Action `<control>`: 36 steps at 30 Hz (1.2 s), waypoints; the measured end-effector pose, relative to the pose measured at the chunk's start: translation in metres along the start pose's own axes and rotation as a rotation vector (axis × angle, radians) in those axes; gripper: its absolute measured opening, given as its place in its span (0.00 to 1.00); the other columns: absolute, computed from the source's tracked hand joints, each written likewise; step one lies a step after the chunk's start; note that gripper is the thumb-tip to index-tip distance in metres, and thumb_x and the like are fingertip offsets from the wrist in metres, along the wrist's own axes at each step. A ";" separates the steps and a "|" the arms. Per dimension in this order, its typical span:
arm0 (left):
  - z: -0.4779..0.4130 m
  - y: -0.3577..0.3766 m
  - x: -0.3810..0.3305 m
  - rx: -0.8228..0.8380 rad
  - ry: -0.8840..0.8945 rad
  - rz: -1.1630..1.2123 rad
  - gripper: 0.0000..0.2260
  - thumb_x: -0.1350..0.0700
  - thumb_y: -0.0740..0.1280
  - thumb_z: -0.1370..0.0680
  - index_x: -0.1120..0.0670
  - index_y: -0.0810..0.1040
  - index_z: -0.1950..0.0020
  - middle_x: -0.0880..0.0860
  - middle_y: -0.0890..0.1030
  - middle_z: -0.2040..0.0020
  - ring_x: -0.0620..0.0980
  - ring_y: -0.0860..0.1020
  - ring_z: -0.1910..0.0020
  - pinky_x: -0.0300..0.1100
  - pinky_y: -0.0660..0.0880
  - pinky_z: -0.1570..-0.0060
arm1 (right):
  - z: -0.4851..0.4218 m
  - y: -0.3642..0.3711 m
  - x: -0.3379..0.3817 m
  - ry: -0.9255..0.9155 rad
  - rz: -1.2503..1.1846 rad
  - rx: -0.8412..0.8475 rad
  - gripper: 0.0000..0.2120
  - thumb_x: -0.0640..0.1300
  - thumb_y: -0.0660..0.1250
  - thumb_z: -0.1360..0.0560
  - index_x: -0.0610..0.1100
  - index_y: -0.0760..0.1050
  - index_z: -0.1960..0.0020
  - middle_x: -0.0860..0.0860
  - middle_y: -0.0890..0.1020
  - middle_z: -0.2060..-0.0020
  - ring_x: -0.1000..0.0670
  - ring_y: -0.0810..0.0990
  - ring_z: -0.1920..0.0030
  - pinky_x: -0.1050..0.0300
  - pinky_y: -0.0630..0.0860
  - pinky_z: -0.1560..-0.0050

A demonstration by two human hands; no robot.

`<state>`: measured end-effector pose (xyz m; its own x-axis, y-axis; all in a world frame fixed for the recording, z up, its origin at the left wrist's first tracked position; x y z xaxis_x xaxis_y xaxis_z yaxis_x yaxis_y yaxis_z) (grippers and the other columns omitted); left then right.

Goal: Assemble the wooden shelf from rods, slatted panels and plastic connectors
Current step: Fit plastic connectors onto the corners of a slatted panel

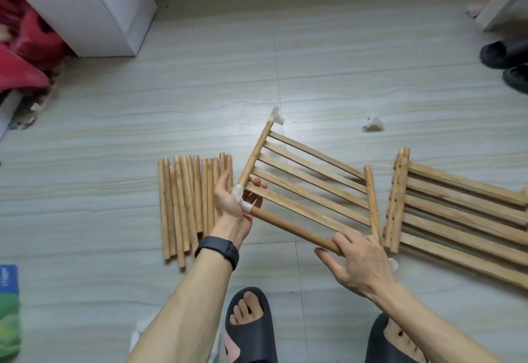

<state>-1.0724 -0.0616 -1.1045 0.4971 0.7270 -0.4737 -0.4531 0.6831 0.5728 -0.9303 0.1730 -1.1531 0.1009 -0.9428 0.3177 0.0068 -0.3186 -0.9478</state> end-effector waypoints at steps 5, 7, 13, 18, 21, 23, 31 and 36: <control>-0.015 -0.021 -0.005 -0.059 -0.014 -0.106 0.26 0.41 0.56 0.21 0.64 0.77 0.44 0.58 0.79 0.60 0.58 0.82 0.60 0.42 0.67 0.67 | -0.009 -0.005 0.011 -0.060 -0.003 -0.043 0.19 0.66 0.59 0.22 0.51 0.74 0.58 0.58 0.75 0.62 0.54 0.73 0.63 0.56 0.70 0.60; -0.022 -0.032 -0.008 -0.077 -0.033 -0.082 0.27 0.40 0.55 0.21 0.62 0.77 0.41 0.57 0.81 0.58 0.59 0.83 0.57 0.43 0.70 0.63 | -0.011 -0.014 0.011 -0.113 -0.033 -0.101 0.19 0.65 0.63 0.23 0.50 0.76 0.53 0.55 0.76 0.56 0.53 0.74 0.57 0.56 0.71 0.56; -0.026 -0.062 -0.005 -0.186 -0.095 -0.019 0.28 0.40 0.56 0.21 0.59 0.77 0.34 0.58 0.85 0.51 0.59 0.85 0.50 0.49 0.78 0.51 | -0.008 -0.043 -0.047 0.884 -0.735 -0.128 0.25 0.63 0.64 0.21 0.46 0.73 0.34 0.50 0.77 0.42 0.50 0.75 0.45 0.60 0.70 0.52; -0.018 -0.070 0.008 -0.201 -0.130 -0.023 0.26 0.42 0.59 0.20 0.59 0.75 0.31 0.60 0.85 0.44 0.61 0.83 0.42 0.56 0.78 0.43 | -0.001 -0.015 -0.040 1.243 -1.556 0.194 0.14 0.51 0.67 0.19 0.43 0.76 0.39 0.41 0.87 0.52 0.45 0.86 0.54 0.48 0.82 0.52; -0.019 -0.065 0.009 -0.273 -0.053 0.125 0.31 0.36 0.58 0.20 0.61 0.72 0.30 0.64 0.83 0.41 0.62 0.84 0.44 0.59 0.78 0.42 | -0.004 -0.003 -0.032 1.237 -1.572 0.089 0.10 0.44 0.67 0.18 0.38 0.75 0.42 0.39 0.86 0.54 0.53 0.81 0.69 0.62 0.78 0.69; -0.019 -0.051 0.010 -0.286 -0.005 0.162 0.38 0.31 0.57 0.22 0.61 0.69 0.27 0.64 0.77 0.33 0.63 0.79 0.37 0.62 0.76 0.38 | -0.005 0.004 -0.025 1.222 -1.560 0.034 0.09 0.42 0.66 0.18 0.36 0.75 0.42 0.40 0.86 0.52 0.53 0.84 0.64 0.63 0.77 0.69; -0.011 0.028 0.054 -0.228 -0.027 -0.368 0.30 0.76 0.52 0.24 0.49 0.69 0.31 0.63 0.76 0.36 0.65 0.81 0.45 0.60 0.82 0.52 | -0.007 0.003 0.022 1.140 -1.507 0.159 0.13 0.50 0.68 0.19 0.40 0.78 0.43 0.45 0.86 0.49 0.50 0.84 0.54 0.54 0.82 0.59; -0.036 0.024 -0.003 -0.249 0.008 -0.491 0.35 0.79 0.46 0.31 0.52 0.71 0.32 0.61 0.78 0.45 0.62 0.83 0.57 0.54 0.82 0.61 | -0.009 -0.029 -0.038 1.031 -0.958 -0.094 0.26 0.62 0.69 0.24 0.41 0.75 0.38 0.47 0.80 0.43 0.45 0.80 0.41 0.42 0.77 0.37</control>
<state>-1.1114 -0.0443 -1.1134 0.6892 0.3187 -0.6508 -0.3310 0.9374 0.1084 -0.9437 0.2169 -1.1373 -0.6685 0.0059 0.7437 -0.4132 -0.8344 -0.3648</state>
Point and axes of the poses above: each hand's wrist, its own z-axis away from the middle knuckle, its own y-axis out of the palm, x = y × z, the point moved 1 cm from there along -z, towards the middle knuckle
